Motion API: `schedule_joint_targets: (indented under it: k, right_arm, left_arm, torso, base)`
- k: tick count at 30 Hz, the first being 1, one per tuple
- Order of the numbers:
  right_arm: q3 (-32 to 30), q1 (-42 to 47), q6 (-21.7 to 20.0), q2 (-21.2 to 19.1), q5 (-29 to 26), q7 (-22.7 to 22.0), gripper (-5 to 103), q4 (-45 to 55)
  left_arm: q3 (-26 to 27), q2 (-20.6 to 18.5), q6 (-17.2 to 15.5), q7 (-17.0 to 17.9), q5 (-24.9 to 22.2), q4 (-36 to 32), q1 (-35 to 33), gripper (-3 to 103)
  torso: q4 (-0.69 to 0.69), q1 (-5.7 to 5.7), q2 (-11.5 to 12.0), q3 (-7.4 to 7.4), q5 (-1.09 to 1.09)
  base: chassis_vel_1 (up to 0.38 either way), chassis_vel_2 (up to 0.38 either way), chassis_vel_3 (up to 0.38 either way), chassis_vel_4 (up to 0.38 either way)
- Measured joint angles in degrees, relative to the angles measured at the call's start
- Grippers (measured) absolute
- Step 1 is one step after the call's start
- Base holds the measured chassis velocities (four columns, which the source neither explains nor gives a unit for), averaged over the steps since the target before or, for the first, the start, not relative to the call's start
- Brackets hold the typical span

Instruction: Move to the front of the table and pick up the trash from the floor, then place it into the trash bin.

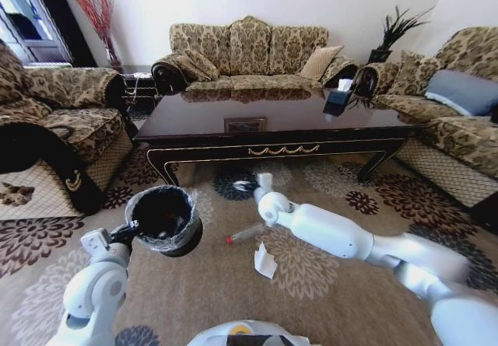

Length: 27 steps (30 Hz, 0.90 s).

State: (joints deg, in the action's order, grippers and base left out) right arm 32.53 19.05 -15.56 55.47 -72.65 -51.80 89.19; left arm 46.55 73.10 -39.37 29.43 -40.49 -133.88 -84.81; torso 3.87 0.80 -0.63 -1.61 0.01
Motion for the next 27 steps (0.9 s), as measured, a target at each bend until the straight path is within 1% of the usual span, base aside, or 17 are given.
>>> schedule_joint_targets:
  k: [2,4,5,6,8,10,11,12,14,16,17,18,19,20,24,25,27]
  right_arm:
    - [-4.2,4.5,-1.4,-0.5,2.0,-0.1,100,-2.7]
    - [-9.5,9.9,-2.1,-1.2,6.6,1.0,100,-6.6]
    - [-11.0,11.3,-2.1,-1.4,8.4,1.9,100,-7.7]
    - [-11.0,11.3,-2.1,-1.4,8.4,1.9,100,-7.7]
    - [-14.9,14.6,-1.9,-1.5,12.4,4.9,100,-10.8]
    - [-18.2,17.1,-1.2,-1.0,14.0,7.8,100,-13.1]
    - [-18.2,17.1,-1.2,-1.0,14.0,7.8,100,-13.1]
    - [-19.4,17.9,-0.9,-0.7,14.4,8.9,100,-13.9]
    - [-22.0,19.9,1.2,0.1,15.5,13.7,100,-16.4]
    - [-23.6,21.0,6.4,1.4,17.7,19.6,100,-20.1]
    - [-23.6,21.0,6.4,1.4,17.7,19.6,100,-20.1]
    - [-23.9,21.1,8.2,1.9,18.6,21.4,100,-21.6]
    - [-24.7,21.2,11.1,3.3,19.6,24.3,100,-24.8]
    - [-25.2,21.2,12.2,4.2,19.7,25.4,100,-26.2]
    - [-26.5,21.4,13.4,7.1,19.4,28.4,100,-29.0]
    - [-26.9,21.5,13.3,8.7,19.3,29.9,100,-30.1]
    - [-27.4,21.6,12.5,10.8,19.8,31.0,100,-32.1]
  left_arm:
    - [0.1,0.0,0.0,0.1,0.1,-0.4,-0.5,3]
    - [0.1,0.2,0.0,0.0,0.1,-0.8,-1.2,3]
    - [0.1,0.3,0.0,0.0,0.2,-0.9,-1.4,3]
    - [0.1,0.3,0.0,0.0,0.2,-0.9,-1.4,3]
    - [0.2,0.3,0.0,0.1,0.5,-1.1,-1.9,3]
    - [0.2,0.2,0.0,0.1,0.7,-1.4,-2.4,3]
    - [0.2,0.2,0.0,0.1,0.7,-1.4,-2.4,3]
    - [0.3,0.2,0.0,0.1,0.8,-1.5,-2.5,3]
    - [0.4,0.1,0.0,0.1,1.2,-2.0,-3.0,3]
    - [0.4,0.3,0.0,0.1,1.5,-2.3,-3.6,3]
    - [0.4,0.3,0.0,0.1,1.5,-2.3,-3.6,3]
    - [0.4,0.5,0.0,0.1,1.6,-2.5,-3.8,3]
    - [0.4,0.8,0.0,0.1,2.0,-2.8,-4.2,3]
    - [0.4,1.0,0.0,0.1,2.2,-3.0,-4.5,3]
    - [0.4,1.6,0.0,0.1,2.7,-3.5,-5.2,3]
    - [0.6,1.8,0.0,0.1,2.9,-3.7,-5.6,3]
    - [0.9,1.8,0.0,0.1,3.0,-3.9,-6.0,3]
  torso:
    - [0.02,0.00,0.0,-0.01,0.02]
    - [0.03,0.00,0.0,0.00,0.01]
    - [0.04,0.00,0.0,0.00,0.00]
    - [0.04,0.00,0.0,0.00,0.00]
    - [0.03,0.00,0.0,0.00,0.01]
    - [0.02,0.00,0.0,0.00,0.00]
    - [0.02,0.00,0.0,0.00,0.00]
    - [0.01,0.00,0.0,0.00,-0.01]
    - [0.01,0.00,0.0,0.00,0.00]
    - [0.02,0.00,0.0,0.00,-0.01]
    - [0.02,0.00,0.0,0.00,-0.01]
    - [0.01,0.00,0.0,0.00,-0.01]
    - [0.02,0.00,0.0,0.00,0.00]
    - [0.01,0.00,0.0,0.00,-0.01]
    - [0.00,0.00,0.0,0.00,-0.01]
    - [0.00,0.00,0.0,0.00,-0.02]
    - [0.01,0.00,0.0,0.00,-0.01]
  base:
    - [0.000,0.000,0.000,0.000]
    - [0.000,0.000,0.000,0.000]
    - [0.000,0.000,0.000,0.000]
    - [0.000,0.000,0.000,0.000]
    - [0.000,0.000,0.000,0.000]
    - [0.000,0.000,0.000,0.000]
    - [0.000,0.000,0.000,0.000]
    - [0.000,0.000,0.000,0.000]
    - [0.000,0.000,0.000,0.000]
    - [0.000,0.000,0.000,0.000]
    - [0.000,0.000,0.000,0.000]
    - [0.000,0.000,0.000,0.000]
    - [0.000,0.000,0.000,0.000]
    - [0.000,0.000,0.000,0.000]
    - [0.000,0.000,0.000,0.000]
    - [0.000,0.000,0.000,0.000]
    - [0.000,0.000,0.000,0.000]
